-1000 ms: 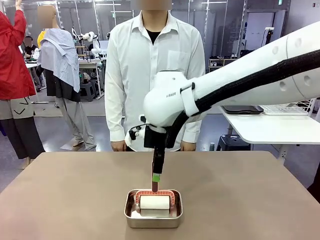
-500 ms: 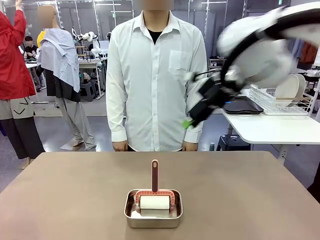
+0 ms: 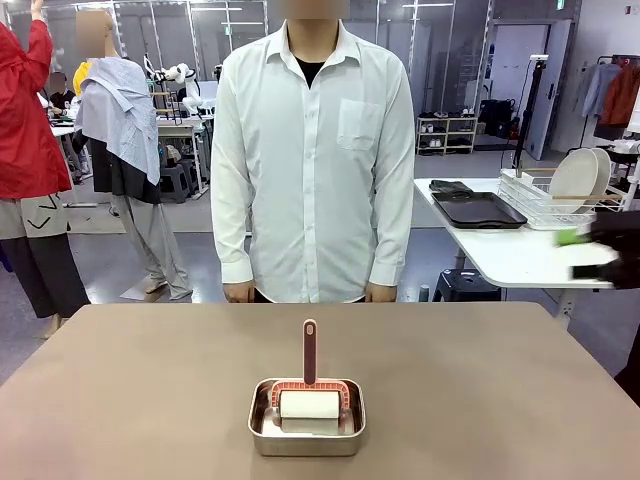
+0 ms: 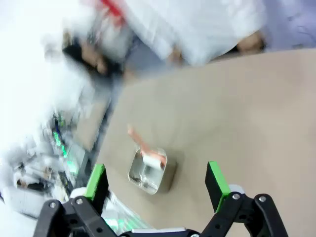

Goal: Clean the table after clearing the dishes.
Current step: Place the Lint Roller back on top of the Airtight Container.

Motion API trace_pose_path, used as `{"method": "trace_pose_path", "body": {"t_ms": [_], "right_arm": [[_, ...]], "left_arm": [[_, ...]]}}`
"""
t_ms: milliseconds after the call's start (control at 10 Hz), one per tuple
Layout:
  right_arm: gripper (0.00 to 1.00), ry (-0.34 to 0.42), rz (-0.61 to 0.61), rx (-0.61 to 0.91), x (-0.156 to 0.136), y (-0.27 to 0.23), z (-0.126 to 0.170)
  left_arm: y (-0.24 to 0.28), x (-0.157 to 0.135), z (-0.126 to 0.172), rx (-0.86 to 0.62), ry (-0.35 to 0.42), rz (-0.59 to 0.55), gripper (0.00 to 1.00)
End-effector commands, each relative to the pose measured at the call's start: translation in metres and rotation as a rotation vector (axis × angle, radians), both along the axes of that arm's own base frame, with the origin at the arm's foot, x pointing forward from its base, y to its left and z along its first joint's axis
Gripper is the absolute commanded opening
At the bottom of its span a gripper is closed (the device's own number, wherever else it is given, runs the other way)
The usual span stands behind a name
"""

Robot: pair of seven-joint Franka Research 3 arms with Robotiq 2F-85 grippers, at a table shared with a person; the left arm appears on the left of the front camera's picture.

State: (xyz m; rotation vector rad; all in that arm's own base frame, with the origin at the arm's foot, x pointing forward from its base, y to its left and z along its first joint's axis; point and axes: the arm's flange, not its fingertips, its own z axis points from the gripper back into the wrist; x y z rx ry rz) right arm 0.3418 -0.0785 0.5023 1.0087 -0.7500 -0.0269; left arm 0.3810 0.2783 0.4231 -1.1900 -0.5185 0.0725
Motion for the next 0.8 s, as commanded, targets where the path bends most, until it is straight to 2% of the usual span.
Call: {"method": "trace_pose_path", "body": {"t_ms": [0, 200, 300, 500, 600, 700], "right_arm": [[1.0, -0.131, -0.54, 0.365, -0.051, -0.02, -0.023], [1.0, -0.092, -0.72, 0.46, -0.084, -0.051, -0.051], [1.0, -0.048, -0.794, 0.496, -0.094, -0.06, -0.067], [1.0, 0.051, -0.967, 0.628, -0.119, -0.076, -0.119], [1.0, 0.058, -0.979, 0.658, -0.123, -0.075, -0.141], [1.0, 0.043, -0.936, 0.62, -0.117, -0.072, -0.147]], "left_arm": [[0.003, -0.004, 0.001, 0.01, 0.001, 0.004, 1.0], [0.003, -0.004, 0.001, 0.01, 0.001, 0.004, 1.0], [0.003, -0.004, 0.001, 0.01, 0.001, 0.004, 1.0], [0.003, -0.004, 0.001, 0.01, 0.001, 0.004, 1.0], [0.003, -0.004, 0.001, 0.01, 0.001, 0.004, 1.0], [0.003, -0.004, 0.001, 0.01, 0.001, 0.004, 1.0]]}}
